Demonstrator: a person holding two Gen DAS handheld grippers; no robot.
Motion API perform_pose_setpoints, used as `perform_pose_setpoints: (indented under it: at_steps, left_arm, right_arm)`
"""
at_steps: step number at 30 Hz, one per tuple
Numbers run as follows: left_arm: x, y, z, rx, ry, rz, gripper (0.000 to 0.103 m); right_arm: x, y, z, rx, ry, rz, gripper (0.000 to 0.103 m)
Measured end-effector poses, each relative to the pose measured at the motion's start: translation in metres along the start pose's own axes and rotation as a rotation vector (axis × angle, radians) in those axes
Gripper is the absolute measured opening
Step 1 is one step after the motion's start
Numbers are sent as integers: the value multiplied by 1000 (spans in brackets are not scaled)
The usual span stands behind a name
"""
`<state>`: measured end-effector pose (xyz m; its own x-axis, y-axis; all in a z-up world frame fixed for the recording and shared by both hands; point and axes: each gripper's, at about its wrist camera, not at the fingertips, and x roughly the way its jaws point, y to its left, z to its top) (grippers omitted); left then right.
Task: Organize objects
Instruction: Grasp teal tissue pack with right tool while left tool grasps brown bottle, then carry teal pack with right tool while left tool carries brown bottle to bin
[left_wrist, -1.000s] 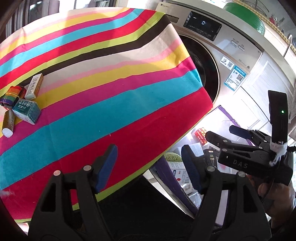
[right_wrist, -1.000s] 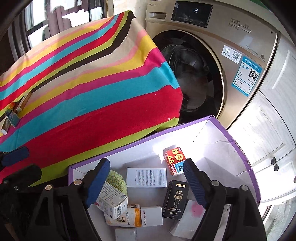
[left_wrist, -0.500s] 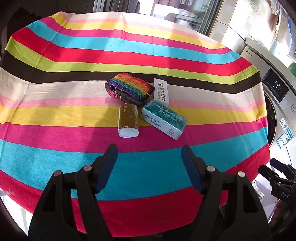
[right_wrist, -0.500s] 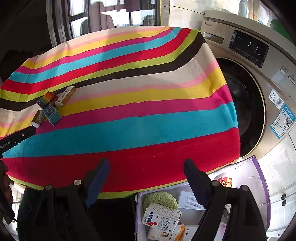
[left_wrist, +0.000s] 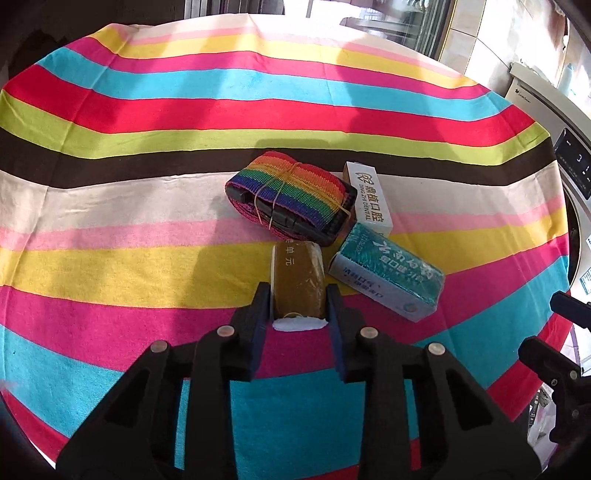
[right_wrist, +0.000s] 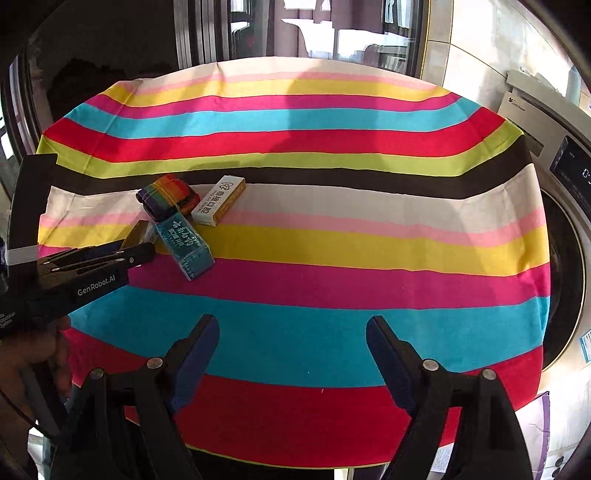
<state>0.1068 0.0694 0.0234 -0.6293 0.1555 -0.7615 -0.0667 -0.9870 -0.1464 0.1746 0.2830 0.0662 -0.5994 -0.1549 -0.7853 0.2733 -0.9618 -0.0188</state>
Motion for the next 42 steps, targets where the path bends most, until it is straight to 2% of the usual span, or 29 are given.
perform_pose_setpoints:
  at_steps: [16,26,29,31,36,42]
  left_arm:
    - [0,26,4,-23,-17,60,32]
    - [-5,28,2,-33,-13,67,32]
    - [-3,26,4,-27,-10,77,32]
    - [-3,25,4,-24,-8,82,32]
    - [-2,21,4,-11,1,94,32]
    - [-4,4,-2,23,13,80,32]
  right_arm:
    - [41,59,46,-149,-25,118,83]
    - [77,75,53,-186,12,140,82]
    - [83,75,55,-178,18,140,74]
    - [87,76,54,-175,30,141,57]
    - [87,77,52,-182,33,161,37]
    - [80,66,44,-166,32,153,34]
